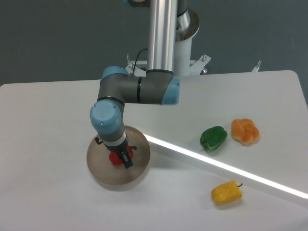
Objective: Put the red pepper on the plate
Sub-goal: 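Lower the red pepper onto the plate and hold it there, then open the gripper and raise it away from the pepper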
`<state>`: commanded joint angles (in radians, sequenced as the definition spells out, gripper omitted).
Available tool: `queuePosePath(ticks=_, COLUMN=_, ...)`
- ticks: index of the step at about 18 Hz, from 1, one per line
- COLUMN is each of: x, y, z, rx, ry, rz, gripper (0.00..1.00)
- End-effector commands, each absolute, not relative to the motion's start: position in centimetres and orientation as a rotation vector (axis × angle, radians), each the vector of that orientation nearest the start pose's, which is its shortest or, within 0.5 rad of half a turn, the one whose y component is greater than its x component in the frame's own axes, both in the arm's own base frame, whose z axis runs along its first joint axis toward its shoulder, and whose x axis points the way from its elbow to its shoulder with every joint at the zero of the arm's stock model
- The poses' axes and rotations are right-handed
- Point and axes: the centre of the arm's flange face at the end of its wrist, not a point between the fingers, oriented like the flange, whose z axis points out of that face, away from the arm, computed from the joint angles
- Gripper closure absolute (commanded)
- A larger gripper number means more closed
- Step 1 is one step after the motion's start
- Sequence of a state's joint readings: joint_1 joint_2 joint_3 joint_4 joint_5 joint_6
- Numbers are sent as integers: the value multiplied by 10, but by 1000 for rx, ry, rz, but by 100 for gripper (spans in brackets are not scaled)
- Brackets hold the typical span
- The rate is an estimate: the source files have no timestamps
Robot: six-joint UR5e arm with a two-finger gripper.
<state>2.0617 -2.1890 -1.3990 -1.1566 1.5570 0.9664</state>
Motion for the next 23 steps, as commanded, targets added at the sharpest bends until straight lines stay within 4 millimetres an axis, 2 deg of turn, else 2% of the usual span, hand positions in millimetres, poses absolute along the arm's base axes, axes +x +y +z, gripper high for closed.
queuePosePath(ticks=2, x=-209, y=677, z=240, rx=-3064, ry=742, rz=-45, gripper=1)
queuePosePath(ticks=9, x=-217, y=671, z=262, rx=-3053, ry=720, rz=-23, gripper=0)
queuePosePath(ticks=11, x=-232, y=667, z=273, rx=-3046, ry=704, rz=-8, gripper=0)
queuePosePath(ticks=15, x=-265, y=649, z=290, rx=-3044, ry=807, rz=44, gripper=0)
queuePosePath(ticks=17, x=-289, y=634, z=299, rx=-3074, ry=843, rz=75, gripper=0)
queuePosePath(ticks=19, x=-311, y=628, z=308, rx=-3072, ry=877, rz=107, gripper=0)
queuePosePath(ticks=23, x=-378, y=611, z=325, rx=-3043, ry=921, rz=163, gripper=0)
